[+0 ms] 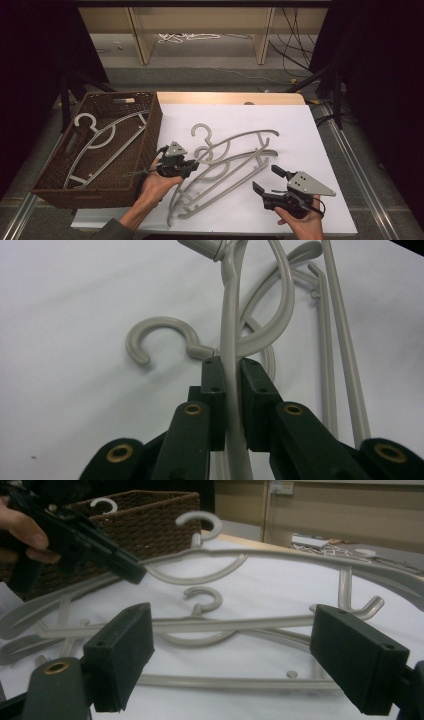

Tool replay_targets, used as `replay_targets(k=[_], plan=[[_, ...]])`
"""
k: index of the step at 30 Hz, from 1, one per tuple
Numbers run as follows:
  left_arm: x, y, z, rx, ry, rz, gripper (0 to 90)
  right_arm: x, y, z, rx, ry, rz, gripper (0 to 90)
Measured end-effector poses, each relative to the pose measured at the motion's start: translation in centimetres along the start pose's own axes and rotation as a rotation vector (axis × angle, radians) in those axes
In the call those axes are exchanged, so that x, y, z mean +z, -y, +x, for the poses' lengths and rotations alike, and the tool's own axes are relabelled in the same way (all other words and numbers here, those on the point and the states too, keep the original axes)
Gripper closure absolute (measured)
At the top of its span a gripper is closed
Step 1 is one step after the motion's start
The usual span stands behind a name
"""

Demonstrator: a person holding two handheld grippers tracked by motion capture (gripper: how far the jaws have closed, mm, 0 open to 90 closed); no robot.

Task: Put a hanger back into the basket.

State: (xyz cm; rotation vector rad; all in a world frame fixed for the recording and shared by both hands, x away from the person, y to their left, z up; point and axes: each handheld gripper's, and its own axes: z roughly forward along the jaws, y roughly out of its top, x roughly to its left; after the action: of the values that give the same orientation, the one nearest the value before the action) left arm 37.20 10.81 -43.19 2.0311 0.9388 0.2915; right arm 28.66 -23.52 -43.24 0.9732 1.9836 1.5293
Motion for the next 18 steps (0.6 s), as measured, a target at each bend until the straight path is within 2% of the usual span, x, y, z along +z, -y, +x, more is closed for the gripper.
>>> replay_targets(k=[2, 4, 6, 9, 10, 14, 16, 18], plan=[[-0.3, -0.2, -0.3, 0.011, -0.004, -0.009, 81.6, 0.0, 0.0, 0.0, -0.003, 0.002, -0.005, 18.6], [-0.6, -0.5, -0.5, 0.023, -0.002, -0.017, 81.7, -0.2, -0.1, 0.0, -0.012, 0.014, 0.017, 18.6], [-0.8, -0.7, -0.7, 0.029, -0.001, -0.027, 81.7, 0.0, 0.0, 0.0, -0.003, 0.002, -0.002, 18.6], [-1.2, -1.0, -0.8, 0.044, 0.009, -0.038, 81.7, -0.2, -0.1, -0.1, -0.011, 0.015, 0.015, 18.7], [-1.5, -1.2, -0.8, 0.044, 0.002, -0.043, 81.7, -0.1, 0.0, -0.1, -0.001, 0.003, -0.001, 18.7], [-2.2, -1.6, -0.7, 0.049, -0.014, -0.056, 81.8, -0.2, -0.1, -0.1, -0.012, 0.014, 0.014, 18.7], [-2.6, -1.7, -0.6, 0.051, -0.025, -0.065, 81.7, -0.1, 0.0, -0.1, 0.0, 0.003, -0.001, 18.7], [-2.9, -1.8, -0.6, 0.051, -0.023, -0.07, 81.8, -0.3, -0.1, -0.1, -0.002, 0.014, 0.016, 18.6]])
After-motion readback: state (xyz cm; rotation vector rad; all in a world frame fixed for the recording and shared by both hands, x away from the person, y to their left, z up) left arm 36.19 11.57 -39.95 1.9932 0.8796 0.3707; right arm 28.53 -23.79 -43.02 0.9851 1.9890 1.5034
